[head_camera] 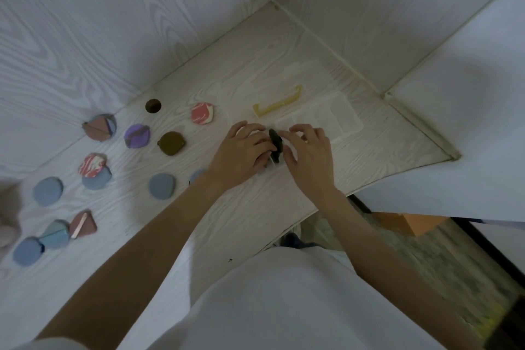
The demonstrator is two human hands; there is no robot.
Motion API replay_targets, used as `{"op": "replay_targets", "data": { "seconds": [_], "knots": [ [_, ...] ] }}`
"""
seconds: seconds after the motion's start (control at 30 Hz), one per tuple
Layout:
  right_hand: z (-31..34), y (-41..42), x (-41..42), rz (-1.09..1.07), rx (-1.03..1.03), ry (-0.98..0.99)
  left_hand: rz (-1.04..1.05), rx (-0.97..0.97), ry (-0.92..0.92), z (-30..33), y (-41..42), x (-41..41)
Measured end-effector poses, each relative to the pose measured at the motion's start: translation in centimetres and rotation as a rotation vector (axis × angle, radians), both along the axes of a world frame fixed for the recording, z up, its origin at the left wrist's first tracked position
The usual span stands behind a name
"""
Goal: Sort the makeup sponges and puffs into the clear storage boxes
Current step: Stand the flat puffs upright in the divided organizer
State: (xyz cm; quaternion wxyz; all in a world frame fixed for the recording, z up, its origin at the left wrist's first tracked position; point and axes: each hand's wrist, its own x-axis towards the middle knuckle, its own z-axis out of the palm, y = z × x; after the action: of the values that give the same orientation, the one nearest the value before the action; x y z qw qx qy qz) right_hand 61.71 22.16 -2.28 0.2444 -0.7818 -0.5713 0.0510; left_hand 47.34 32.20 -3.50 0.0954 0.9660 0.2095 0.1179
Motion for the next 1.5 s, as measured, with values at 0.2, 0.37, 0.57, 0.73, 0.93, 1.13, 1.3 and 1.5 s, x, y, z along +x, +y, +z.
{"op": "replay_targets", "data": {
  "seconds": [0.2,0.37,0.57,0.73,0.93,1.13,1.3,1.5],
  "knots": [
    [-0.1,-0.5,0.3,0.109,-0.030,-0.212,0.011,0.117,0.024,0.1,0.0,0.0],
    [0.4,0.6,0.9,0.094,-0.008,-0.149,0.029,0.119,0.018,0.0,-0.6,0.3],
    [1.1,3.2,1.4,0.262,-0.162,-0.265,0.026,0.157,0.000,0.1,-0.5,0.2],
    [1.1,0.7,1.0,0.233,-0.118,-0.296,0.016,0.176,0.004,-0.6,-0.3,0.0],
    [0.4,-0.1,0.9,0.172,-0.117,-0.171,0.070,-0.053,-0.073,-1.2,-0.9,0.0],
    [2.8,0.4,0.4,0.184,0.014,0.098,0.461,-0.293,-0.462,1.6,-3.1,-3.7],
    [4.7,3.1,-5.8,0.508,-0.067,0.171,1.049,-0.443,-0.650,1.9,-6.2,-11.9],
    [0.5,6.1,-13.6,0.825,-0.382,-0.162,1.408,-0.616,-0.363,-1.2,-5.4,-17.9]
  ]
}}
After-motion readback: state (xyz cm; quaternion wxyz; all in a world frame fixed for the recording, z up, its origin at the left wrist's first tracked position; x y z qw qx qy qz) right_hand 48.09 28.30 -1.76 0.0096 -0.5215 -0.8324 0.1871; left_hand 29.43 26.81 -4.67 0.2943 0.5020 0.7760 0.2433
